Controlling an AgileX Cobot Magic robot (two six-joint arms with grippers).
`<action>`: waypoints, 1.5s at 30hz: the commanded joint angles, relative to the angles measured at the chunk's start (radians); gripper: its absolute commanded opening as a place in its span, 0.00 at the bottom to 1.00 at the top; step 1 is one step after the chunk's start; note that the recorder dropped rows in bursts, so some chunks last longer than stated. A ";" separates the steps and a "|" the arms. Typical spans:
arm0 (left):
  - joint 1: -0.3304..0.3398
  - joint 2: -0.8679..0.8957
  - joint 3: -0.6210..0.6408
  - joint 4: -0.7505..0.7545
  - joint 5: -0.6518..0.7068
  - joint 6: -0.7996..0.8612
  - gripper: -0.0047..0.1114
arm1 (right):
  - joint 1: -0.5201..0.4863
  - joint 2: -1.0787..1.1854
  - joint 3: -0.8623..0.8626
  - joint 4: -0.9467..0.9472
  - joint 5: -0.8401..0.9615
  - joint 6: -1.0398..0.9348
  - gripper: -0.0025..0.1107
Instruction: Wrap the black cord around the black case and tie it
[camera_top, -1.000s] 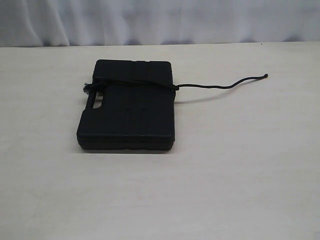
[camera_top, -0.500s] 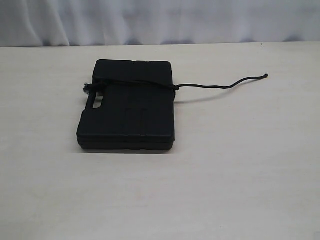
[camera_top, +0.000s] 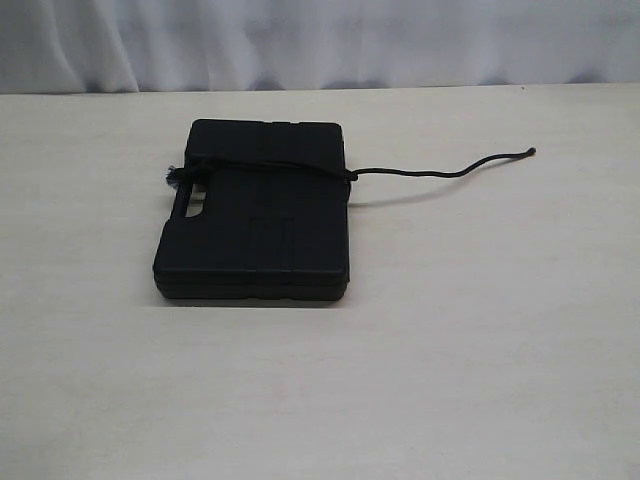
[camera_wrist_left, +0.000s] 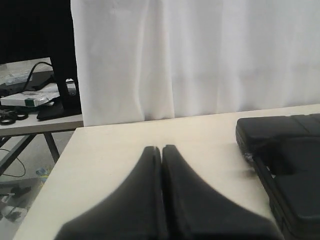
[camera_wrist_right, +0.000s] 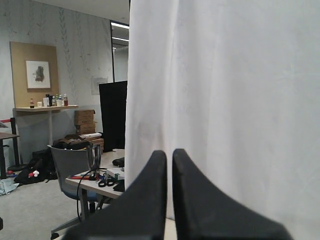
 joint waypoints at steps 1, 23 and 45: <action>-0.045 -0.008 0.002 0.002 0.020 -0.001 0.04 | -0.005 -0.003 0.004 -0.008 -0.001 0.001 0.06; -0.098 -0.008 0.002 0.002 0.172 0.002 0.04 | -0.005 -0.003 0.004 -0.008 -0.003 0.001 0.06; -0.098 -0.008 0.002 0.002 0.172 0.002 0.04 | -0.005 -0.003 0.004 -0.008 -0.003 0.001 0.06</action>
